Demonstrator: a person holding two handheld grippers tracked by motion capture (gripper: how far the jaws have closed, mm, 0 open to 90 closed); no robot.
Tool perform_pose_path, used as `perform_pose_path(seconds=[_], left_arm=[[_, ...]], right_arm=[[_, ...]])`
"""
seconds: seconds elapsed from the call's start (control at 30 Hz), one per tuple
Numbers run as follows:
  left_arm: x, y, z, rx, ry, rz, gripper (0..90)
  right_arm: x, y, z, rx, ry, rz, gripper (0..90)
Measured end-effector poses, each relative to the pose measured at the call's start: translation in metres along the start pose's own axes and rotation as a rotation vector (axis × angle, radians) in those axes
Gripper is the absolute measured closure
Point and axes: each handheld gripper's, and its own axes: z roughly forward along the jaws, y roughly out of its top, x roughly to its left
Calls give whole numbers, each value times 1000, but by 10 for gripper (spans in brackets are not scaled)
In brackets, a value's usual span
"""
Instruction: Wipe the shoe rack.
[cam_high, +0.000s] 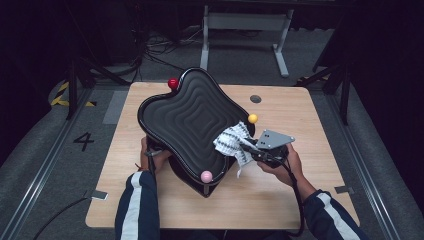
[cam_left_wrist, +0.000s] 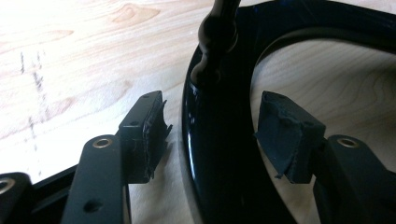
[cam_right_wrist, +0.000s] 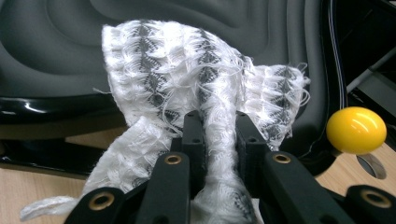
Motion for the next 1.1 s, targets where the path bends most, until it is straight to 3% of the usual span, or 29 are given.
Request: perform_pose_path(seconds=[0.17,0.27,0.3,0.33,0.43,0.47,0.53,0.77,0.93,1.1], left_arm=[[-4,6,9,27,-4,5,481],[-7,6,12,2,56,31,501],[-9,6,14,-9,52,16,501],[-7,7,12,5,61,43,503],[-8,7,12,21,51,56,504],[-9,6,13,2,54,38,504],[-8,6,13,-2,50,43,506],[-12,6,11,25,23,77,508],[-18,4,10,21,23,102,509],[-22,-1,6,29,-4,124,509]], right_arm=[[0,-2,1,4,2,-1,780],[1,-2,2,10,-6,-6,779],[0,-2,2,8,-5,-6,779],[0,-3,2,6,-4,-3,779],[1,-2,3,6,-2,-4,779],[1,-2,3,5,0,-5,779],[3,-1,4,6,13,-21,778],[7,0,4,8,36,-37,777],[14,3,0,10,66,-64,777],[22,3,-4,6,86,-85,777]])
